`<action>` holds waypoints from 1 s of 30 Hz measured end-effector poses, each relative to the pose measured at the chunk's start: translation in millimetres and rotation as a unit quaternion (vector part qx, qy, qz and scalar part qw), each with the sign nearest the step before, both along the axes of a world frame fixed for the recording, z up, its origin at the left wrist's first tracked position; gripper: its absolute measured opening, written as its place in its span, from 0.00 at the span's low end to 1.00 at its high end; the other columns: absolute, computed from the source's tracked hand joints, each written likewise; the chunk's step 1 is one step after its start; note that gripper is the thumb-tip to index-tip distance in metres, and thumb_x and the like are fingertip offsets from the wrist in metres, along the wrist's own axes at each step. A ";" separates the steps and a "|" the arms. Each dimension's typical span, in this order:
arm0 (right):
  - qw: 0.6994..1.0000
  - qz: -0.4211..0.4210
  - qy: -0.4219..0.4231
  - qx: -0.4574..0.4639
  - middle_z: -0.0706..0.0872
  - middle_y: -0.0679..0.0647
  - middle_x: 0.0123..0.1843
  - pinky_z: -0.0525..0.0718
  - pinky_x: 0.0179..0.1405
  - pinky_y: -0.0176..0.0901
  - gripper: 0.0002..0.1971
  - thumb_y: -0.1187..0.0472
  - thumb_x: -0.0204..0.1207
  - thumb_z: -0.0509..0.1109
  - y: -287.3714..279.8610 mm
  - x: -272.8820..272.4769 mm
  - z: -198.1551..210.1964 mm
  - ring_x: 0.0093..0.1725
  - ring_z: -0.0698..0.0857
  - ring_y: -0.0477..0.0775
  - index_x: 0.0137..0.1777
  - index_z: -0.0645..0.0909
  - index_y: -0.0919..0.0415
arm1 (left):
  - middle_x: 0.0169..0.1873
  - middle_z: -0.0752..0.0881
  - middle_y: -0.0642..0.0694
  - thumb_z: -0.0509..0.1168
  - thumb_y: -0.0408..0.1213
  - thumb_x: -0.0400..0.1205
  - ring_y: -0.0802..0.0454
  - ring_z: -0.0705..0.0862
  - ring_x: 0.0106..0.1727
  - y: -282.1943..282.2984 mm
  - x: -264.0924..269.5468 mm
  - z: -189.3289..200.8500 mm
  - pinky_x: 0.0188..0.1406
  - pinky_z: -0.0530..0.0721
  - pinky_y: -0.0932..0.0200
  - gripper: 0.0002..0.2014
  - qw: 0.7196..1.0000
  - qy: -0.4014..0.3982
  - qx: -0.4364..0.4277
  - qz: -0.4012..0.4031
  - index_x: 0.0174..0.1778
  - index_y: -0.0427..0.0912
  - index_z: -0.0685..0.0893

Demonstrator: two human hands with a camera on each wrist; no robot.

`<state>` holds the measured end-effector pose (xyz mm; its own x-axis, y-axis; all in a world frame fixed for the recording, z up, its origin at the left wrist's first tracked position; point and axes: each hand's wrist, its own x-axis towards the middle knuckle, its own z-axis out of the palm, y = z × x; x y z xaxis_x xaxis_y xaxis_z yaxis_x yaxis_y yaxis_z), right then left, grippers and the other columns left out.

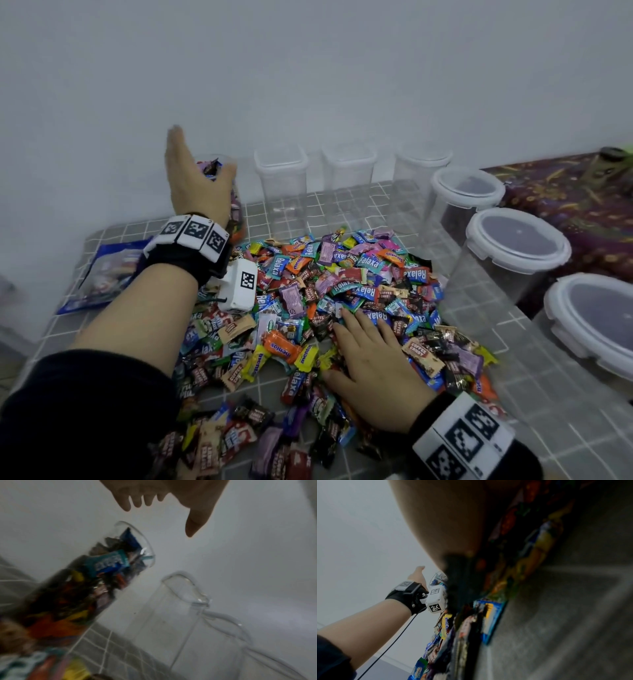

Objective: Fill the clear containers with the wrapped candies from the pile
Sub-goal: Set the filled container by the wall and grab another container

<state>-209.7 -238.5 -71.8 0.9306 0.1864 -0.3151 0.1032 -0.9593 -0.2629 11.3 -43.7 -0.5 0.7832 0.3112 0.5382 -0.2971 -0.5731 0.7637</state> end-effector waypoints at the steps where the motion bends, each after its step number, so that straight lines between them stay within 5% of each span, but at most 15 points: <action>1: 1.000 0.000 -0.002 0.001 0.34 0.50 0.85 0.30 0.80 0.52 0.35 0.39 0.83 0.48 -0.2 -0.1 -0.3 0.83 0.33 0.50 0.84 0.43 0.54 | 0.81 0.60 0.47 0.68 0.42 0.79 0.54 0.59 0.81 -7.0 -2.0 4.4 0.75 0.55 0.68 0.38 1.000 -0.002 -0.001 -0.030 0.82 0.42 0.56; 5: 1.000 0.001 -0.006 0.002 0.35 0.50 0.85 0.30 0.80 0.53 0.35 0.39 0.83 0.49 -0.5 0.5 -1.4 0.83 0.33 0.51 0.84 0.43 0.54 | 0.80 0.63 0.46 0.71 0.45 0.77 0.51 0.63 0.80 -38.4 1.5 14.4 0.78 0.63 0.52 0.40 0.985 0.080 0.025 -0.151 0.82 0.43 0.57; 11: 1.000 0.004 0.005 0.009 0.34 0.49 0.85 0.30 0.80 0.54 0.36 0.37 0.82 0.47 -2.4 2.0 -3.3 0.83 0.32 0.51 0.84 0.42 0.54 | 0.82 0.57 0.41 0.78 0.45 0.68 0.48 0.57 0.82 -67.5 18.0 6.6 0.77 0.56 0.59 0.57 0.971 0.180 -0.021 -0.155 0.83 0.38 0.46; 14: 1.000 0.009 -0.003 0.005 0.34 0.50 0.85 0.30 0.79 0.54 0.40 0.33 0.76 0.40 -2.9 2.9 -6.3 0.83 0.32 0.51 0.84 0.43 0.54 | 0.81 0.59 0.41 0.76 0.42 0.73 0.48 0.59 0.81 -70.3 23.8 2.5 0.77 0.58 0.57 0.51 0.976 0.174 -0.018 -0.132 0.83 0.39 0.48; 18: 1.000 0.006 -0.002 0.016 0.34 0.50 0.85 0.30 0.79 0.53 0.36 0.39 0.83 0.50 -3.6 1.3 -2.9 0.83 0.32 0.51 0.84 0.42 0.54 | 0.80 0.64 0.43 0.73 0.46 0.75 0.46 0.64 0.79 -70.0 24.7 0.0 0.75 0.62 0.55 0.44 0.980 0.171 0.010 -0.098 0.82 0.41 0.55; 30: 1.000 0.007 -0.011 0.002 0.36 0.52 0.85 0.33 0.80 0.54 0.36 0.41 0.83 0.51 -2.0 1.1 -3.7 0.83 0.36 0.52 0.84 0.44 0.55 | 0.78 0.67 0.46 0.71 0.50 0.76 0.49 0.65 0.78 -62.3 -15.2 14.6 0.73 0.62 0.61 0.41 0.989 0.132 -0.011 -0.066 0.82 0.43 0.61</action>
